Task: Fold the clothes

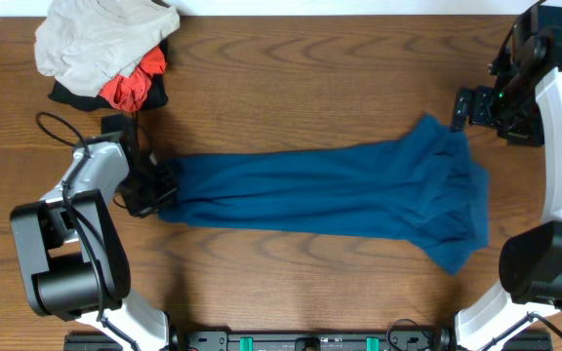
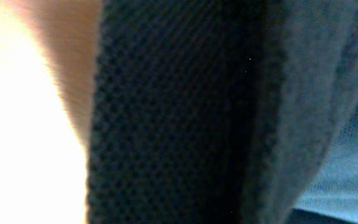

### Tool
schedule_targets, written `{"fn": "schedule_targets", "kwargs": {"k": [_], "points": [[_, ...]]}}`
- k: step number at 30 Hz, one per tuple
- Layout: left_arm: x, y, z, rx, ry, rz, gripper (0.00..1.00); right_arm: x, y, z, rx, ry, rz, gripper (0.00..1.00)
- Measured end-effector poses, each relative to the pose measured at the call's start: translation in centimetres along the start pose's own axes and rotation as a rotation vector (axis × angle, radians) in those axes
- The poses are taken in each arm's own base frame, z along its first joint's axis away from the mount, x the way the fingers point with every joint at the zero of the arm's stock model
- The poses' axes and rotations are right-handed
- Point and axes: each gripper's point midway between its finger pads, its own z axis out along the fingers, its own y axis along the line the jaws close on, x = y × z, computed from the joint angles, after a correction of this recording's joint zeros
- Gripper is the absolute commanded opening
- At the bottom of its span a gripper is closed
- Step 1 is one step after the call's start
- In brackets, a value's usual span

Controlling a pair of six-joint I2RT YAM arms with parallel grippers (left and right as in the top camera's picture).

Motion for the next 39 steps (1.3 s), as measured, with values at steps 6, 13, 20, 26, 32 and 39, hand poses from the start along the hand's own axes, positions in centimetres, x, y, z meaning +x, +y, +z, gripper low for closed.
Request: {"fn": "schedule_targets", "kwargs": {"k": [6,13,20,26,32,39], "points": [[-1.6,1.1,-2.9,-0.121,-0.030,-0.008,0.06,0.1,0.0,-0.8,-0.003,-0.022,0.000,0.99],[-2.3,-1.9,-6.6,-0.150,-0.097,0.081,0.06,0.2,0.0,-0.8,-0.003,-0.021,0.000,0.99],[0.5,-7.9,-7.9,-0.162,-0.162,0.232,0.06,0.2,0.0,-0.8,-0.003,-0.020,-0.001,0.99],[4.4,-12.5,-7.6,-0.160,-0.183,0.368,0.06,0.2,0.0,-0.8,-0.003,-0.020,-0.001,0.99],[8.1,-16.1,-6.7,-0.149,-0.187,0.491,0.07,0.2,0.0,-0.8,-0.003,-0.021,-0.001,0.99],[11.1,-19.0,-6.1,-0.116,-0.203,0.566,0.09,0.1,0.0,-0.8,-0.004,-0.025,-0.001,0.99]]}}
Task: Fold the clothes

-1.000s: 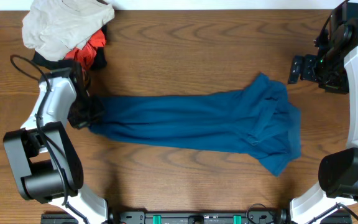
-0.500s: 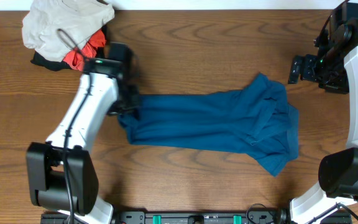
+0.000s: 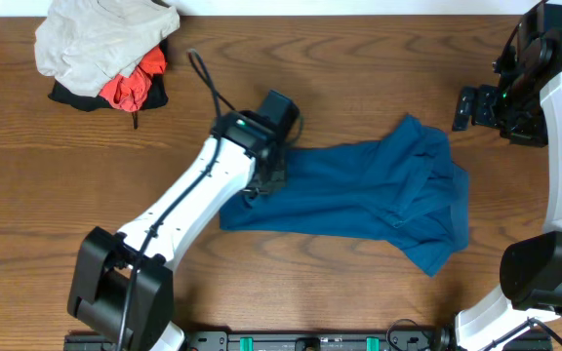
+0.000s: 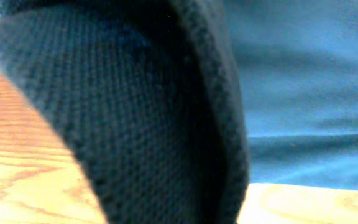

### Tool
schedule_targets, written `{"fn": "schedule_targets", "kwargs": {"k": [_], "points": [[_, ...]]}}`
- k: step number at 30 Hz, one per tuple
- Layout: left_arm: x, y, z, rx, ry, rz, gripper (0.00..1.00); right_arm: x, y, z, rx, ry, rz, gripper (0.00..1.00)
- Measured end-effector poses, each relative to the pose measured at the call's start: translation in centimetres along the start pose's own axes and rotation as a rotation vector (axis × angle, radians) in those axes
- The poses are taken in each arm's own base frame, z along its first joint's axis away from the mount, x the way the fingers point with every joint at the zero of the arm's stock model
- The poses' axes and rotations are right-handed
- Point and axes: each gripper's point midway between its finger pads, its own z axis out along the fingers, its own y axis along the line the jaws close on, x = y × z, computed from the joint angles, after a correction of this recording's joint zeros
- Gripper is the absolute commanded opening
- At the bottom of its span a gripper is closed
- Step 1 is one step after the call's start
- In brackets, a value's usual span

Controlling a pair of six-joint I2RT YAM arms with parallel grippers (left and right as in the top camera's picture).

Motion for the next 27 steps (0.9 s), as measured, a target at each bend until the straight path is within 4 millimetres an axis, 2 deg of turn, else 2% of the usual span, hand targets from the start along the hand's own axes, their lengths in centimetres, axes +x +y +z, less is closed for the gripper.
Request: {"fn": "schedule_targets", "kwargs": {"k": [11,27], "points": [[0.9,-2.1,-0.1,0.015,-0.009,0.030,0.10,0.0,0.0,0.0,0.000,0.000,0.000,0.99],[0.6,-5.7,-0.5,0.107,-0.065,0.018,0.10,0.0,0.0,0.0,0.000,0.001,0.000,0.99]]}}
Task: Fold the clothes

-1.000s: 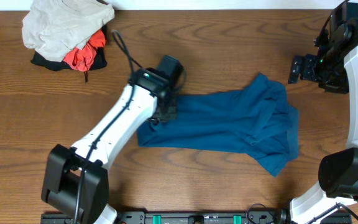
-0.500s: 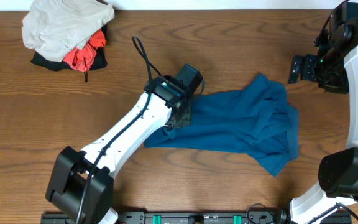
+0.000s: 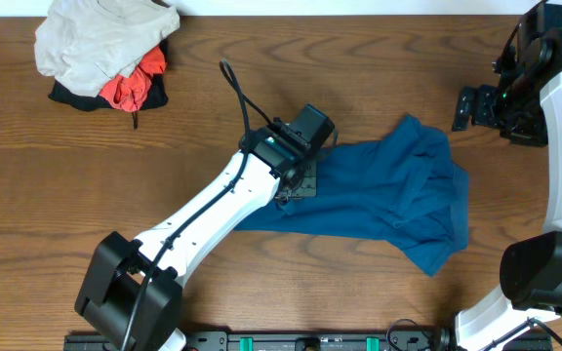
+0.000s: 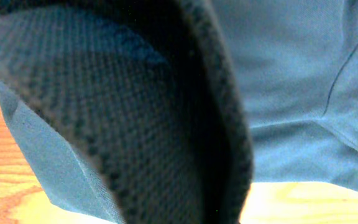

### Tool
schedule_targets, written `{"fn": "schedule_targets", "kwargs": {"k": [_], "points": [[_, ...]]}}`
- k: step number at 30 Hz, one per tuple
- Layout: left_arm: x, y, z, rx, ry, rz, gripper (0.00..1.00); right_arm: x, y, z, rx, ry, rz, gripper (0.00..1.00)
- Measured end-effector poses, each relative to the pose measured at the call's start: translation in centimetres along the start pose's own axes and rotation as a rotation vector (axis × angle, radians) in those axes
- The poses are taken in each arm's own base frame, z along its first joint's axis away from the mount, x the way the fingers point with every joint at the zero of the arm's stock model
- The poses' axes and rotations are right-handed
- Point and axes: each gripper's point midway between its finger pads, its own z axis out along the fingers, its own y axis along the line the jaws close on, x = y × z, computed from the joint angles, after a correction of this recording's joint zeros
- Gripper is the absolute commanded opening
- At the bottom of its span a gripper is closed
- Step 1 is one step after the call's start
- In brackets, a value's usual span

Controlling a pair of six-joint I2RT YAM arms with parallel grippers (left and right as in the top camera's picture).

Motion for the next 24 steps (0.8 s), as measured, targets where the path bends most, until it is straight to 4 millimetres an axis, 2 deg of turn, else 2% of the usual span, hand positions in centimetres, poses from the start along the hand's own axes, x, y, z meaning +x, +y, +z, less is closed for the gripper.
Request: {"fn": "schedule_targets", "kwargs": {"k": [7,13,16,17,19,20,22,23,24], "points": [[0.5,-0.7,0.0,0.006,0.004,0.019,0.10,0.0,0.0,0.0,0.000,0.000,0.000,0.99],[1.2,-2.1,-0.1,0.025,-0.001,0.055,0.11,0.0,0.0,0.0,0.000,0.000,0.000,0.99],[1.4,-2.9,-0.1,0.039,-0.009,0.070,0.17,0.0,0.0,0.0,0.000,0.000,0.000,0.99],[1.4,-3.1,-0.1,0.044,-0.009,0.074,0.24,0.0,0.0,0.0,0.000,0.000,0.000,0.99],[1.5,-3.4,-0.1,0.054,-0.009,0.075,0.30,0.1,0.0,0.0,0.000,0.002,0.000,0.99],[1.6,-3.5,-0.2,0.056,-0.008,0.076,0.37,0.1,0.0,0.0,0.000,0.003,0.000,0.99],[1.6,-3.6,-0.2,0.060,-0.008,0.074,0.69,0.1,0.0,0.0,0.001,0.003,0.000,0.99],[1.6,-3.6,-0.2,0.061,-0.008,0.076,0.80,0.1,0.0,0.0,0.001,0.003,0.000,0.99],[1.6,-3.6,-0.2,0.061,-0.007,0.072,0.86,0.1,0.0,0.0,0.000,0.004,0.000,0.99]]}}
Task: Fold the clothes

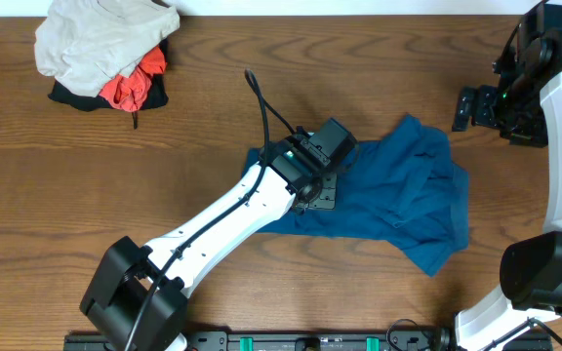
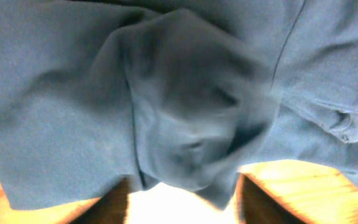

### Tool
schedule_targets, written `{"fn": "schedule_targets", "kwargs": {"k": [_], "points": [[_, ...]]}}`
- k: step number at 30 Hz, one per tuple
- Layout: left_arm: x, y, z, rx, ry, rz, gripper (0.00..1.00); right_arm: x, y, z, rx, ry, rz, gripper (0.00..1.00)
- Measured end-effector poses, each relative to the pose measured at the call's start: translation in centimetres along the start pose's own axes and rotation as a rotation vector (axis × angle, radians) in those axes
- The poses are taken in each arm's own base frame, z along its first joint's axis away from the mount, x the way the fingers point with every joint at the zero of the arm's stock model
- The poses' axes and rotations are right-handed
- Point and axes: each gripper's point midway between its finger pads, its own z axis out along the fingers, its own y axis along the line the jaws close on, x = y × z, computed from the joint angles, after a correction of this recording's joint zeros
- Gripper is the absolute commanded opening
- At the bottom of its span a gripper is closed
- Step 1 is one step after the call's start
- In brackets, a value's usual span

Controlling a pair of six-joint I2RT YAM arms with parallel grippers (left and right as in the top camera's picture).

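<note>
A blue garment [image 1: 398, 200] lies right of the table's middle, its left end doubled over onto its body. My left gripper [image 1: 322, 190] hovers over that doubled part. In the left wrist view the left gripper [image 2: 185, 208] is open: its dark fingers [image 2: 114, 202] stand apart, and a blurred bunch of blue cloth [image 2: 191, 118] hangs loose just beyond them over the flat fabric. My right gripper [image 1: 463, 107] hangs off the garment's upper right corner, clear of the cloth; its jaws are too dark to read.
A heap of other clothes [image 1: 105, 49], beige over red and black, sits at the far left corner. Brown wooden table [image 1: 86, 195] shows bare to the left of the garment. The right arm's body stands along the right edge.
My left gripper has shifted a little further right over the garment and has opened. The cloth edge that filled its jaws now hangs free in front of them. The right arm is where it was.
The garment first lay stretched long across the table, my left gripper shut on its left end. Then that end was held over the middle, then further right, with the garment shortened. Now the end is let go on top of the garment.
</note>
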Motion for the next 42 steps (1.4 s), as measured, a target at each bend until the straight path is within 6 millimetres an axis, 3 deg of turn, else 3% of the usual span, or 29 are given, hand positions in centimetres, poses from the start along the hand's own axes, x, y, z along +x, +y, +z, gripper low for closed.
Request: {"fn": "schedule_targets", "kwargs": {"k": [5,12,19,23,28,31,39,42], "points": [[-0.1,-0.1,0.0,0.006,-0.005,-0.007,0.97,0.1,0.0,0.0,0.001,0.005,0.000,0.99],[-0.2,0.6,0.0,-0.008,0.003,-0.015,0.99,0.6,-0.1,0.0,0.003,0.023,0.000,0.99],[-1.7,6.0,-0.2,-0.126,0.005,-0.100,0.98,0.7,0.0,0.0,-0.005,0.030,-0.006,0.99],[-2.6,10.3,-0.6,-0.193,0.018,-0.186,0.98,1.2,0.0,0.3,-0.003,0.049,-0.007,0.99],[-3.0,14.5,-1.1,-0.246,0.039,-0.289,0.98,3.1,-0.5,2.7,0.011,0.134,0.001,0.99],[-3.0,15.9,-1.3,-0.264,0.049,-0.327,0.98,3.9,-0.9,4.7,0.013,0.170,0.014,0.99],[-2.3,16.6,-1.5,-0.283,0.078,-0.340,0.98,3.9,-1.2,8.9,-0.157,0.171,0.057,0.99],[-2.3,16.6,-1.5,-0.284,0.079,-0.340,0.98,4.3,-2.5,10.2,-0.224,0.175,0.117,0.99]]}}
